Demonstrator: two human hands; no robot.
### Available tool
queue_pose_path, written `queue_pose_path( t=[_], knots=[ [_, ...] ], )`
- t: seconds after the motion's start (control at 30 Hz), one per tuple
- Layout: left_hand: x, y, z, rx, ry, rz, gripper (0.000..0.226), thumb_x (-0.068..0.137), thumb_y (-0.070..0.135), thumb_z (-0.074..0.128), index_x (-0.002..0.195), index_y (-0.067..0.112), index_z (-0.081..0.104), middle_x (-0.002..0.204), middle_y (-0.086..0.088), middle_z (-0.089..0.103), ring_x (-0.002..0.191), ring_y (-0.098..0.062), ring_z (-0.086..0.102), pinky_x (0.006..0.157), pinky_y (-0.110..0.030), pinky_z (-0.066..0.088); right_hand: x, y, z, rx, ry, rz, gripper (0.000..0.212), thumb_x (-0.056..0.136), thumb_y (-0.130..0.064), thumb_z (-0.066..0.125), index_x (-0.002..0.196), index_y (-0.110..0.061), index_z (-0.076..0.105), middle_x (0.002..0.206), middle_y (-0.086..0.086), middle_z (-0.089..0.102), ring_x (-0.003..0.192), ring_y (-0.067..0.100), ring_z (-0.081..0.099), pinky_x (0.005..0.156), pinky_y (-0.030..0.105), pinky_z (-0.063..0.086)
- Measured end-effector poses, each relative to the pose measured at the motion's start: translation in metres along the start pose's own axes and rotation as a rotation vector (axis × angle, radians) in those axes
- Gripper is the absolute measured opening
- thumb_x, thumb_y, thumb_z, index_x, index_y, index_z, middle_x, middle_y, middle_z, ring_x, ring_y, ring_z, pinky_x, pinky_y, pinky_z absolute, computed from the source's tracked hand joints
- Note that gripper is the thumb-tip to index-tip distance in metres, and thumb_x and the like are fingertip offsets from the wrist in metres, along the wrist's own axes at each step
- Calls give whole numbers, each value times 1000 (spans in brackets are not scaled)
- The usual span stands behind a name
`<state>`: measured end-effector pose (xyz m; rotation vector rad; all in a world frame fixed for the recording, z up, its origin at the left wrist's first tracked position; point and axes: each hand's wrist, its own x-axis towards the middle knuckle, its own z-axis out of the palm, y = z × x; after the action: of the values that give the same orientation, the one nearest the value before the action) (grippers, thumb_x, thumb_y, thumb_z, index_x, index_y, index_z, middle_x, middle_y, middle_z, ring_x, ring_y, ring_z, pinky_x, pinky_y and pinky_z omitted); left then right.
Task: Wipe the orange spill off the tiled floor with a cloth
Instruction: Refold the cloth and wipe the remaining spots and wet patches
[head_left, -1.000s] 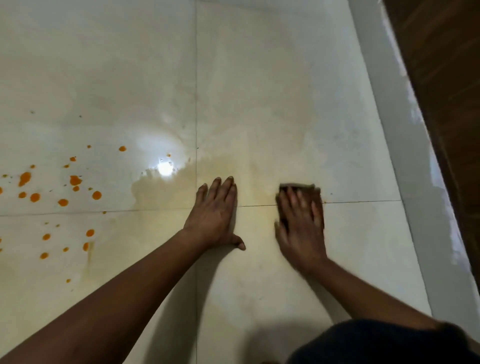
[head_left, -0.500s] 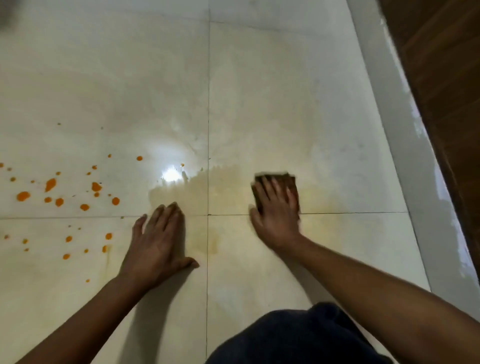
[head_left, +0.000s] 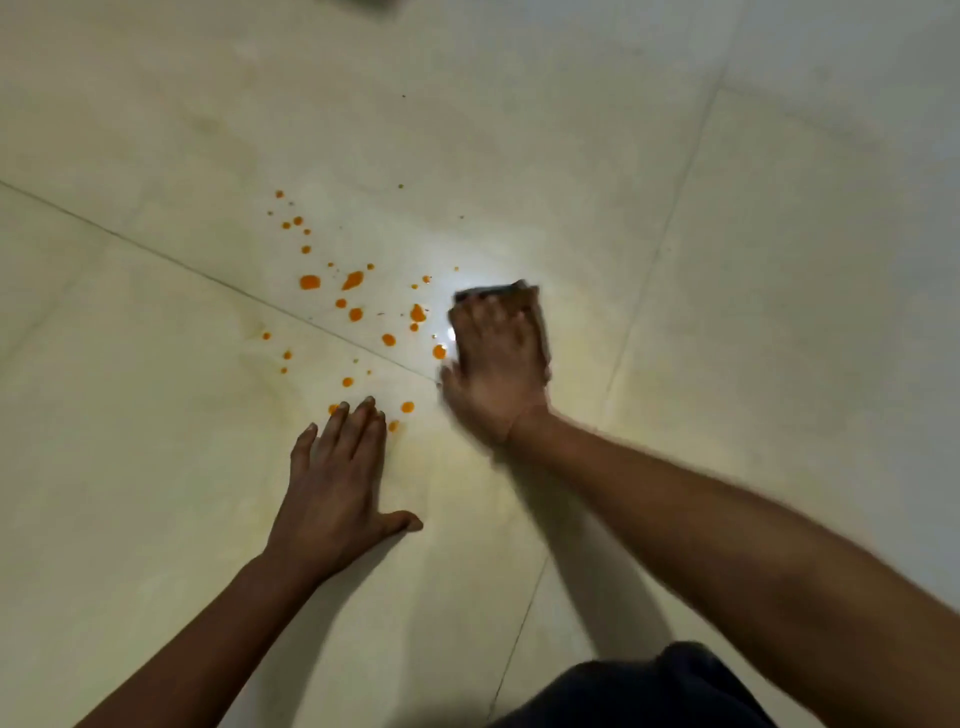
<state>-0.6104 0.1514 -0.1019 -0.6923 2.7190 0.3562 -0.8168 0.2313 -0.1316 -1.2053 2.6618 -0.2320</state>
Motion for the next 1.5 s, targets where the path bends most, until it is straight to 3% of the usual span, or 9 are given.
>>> queue_pose_path(
  t=[0.13,0.3,0.5,0.7,0.87,1.03,1.2,1.37,1.5],
  knots=[
    [-14,-21,-7,-21,31,-104,123,60,75,68,151,5,23,162,-10,7,149,-30,10,117,-51,15,-106,34,5,-22,-128,-474,66,94,-46,37,156,-26,23,162,0,26,151,19,17,117,47,18],
    [-23,-61,-1,-79,-25,-343,142,45,87,64,153,11,11,163,-9,0,148,-32,6,115,-54,17,7,-6,-12,-51,-37,-42,67,92,-47,38,154,-24,26,163,-1,21,151,18,13,121,46,10],
    [-32,-89,5,-143,-103,-404,143,44,87,63,153,18,1,162,-4,-11,149,-28,-2,117,-53,15,-89,-21,22,-65,-220,-698,69,92,-48,39,156,-28,22,163,-1,22,151,18,16,120,45,13],
    [-42,-105,10,-133,-81,-343,136,48,85,62,153,23,3,163,0,-10,149,-28,0,117,-52,17,12,-103,16,-57,-71,-317,66,90,-46,40,151,-23,34,160,1,29,149,21,20,120,45,10],
    [-46,-118,2,-201,-70,-287,128,52,72,75,154,24,13,163,2,-2,149,-23,6,116,-47,19,-111,-52,32,-72,-294,-862,69,93,-48,39,156,-25,21,163,1,23,151,19,14,120,45,11],
    [-32,-133,-10,-190,8,-249,116,59,61,79,152,24,20,163,-1,5,148,-27,11,116,-46,17,-13,-108,23,-64,-126,-380,67,91,-47,41,154,-25,29,162,-2,25,151,18,16,120,43,11],
    [13,-168,-39,-292,72,-345,95,77,54,69,152,22,21,163,-2,7,148,-29,13,115,-51,23,-111,-53,31,-106,-243,-761,67,94,-48,36,156,-27,21,163,-1,23,151,19,17,120,43,11],
    [27,-187,-24,-95,-90,-235,100,78,70,54,153,23,8,163,-3,-4,148,-33,4,114,-55,20,-2,-63,5,-140,-139,-349,70,89,-51,26,154,-25,26,162,0,25,151,20,16,119,44,9],
    [22,-198,-6,-127,95,-182,69,93,61,25,153,27,15,163,0,4,148,-30,8,114,-55,15,-17,-111,42,-213,-243,-1132,68,94,-53,36,154,-22,26,161,4,27,149,25,20,117,49,12]
  ],
)
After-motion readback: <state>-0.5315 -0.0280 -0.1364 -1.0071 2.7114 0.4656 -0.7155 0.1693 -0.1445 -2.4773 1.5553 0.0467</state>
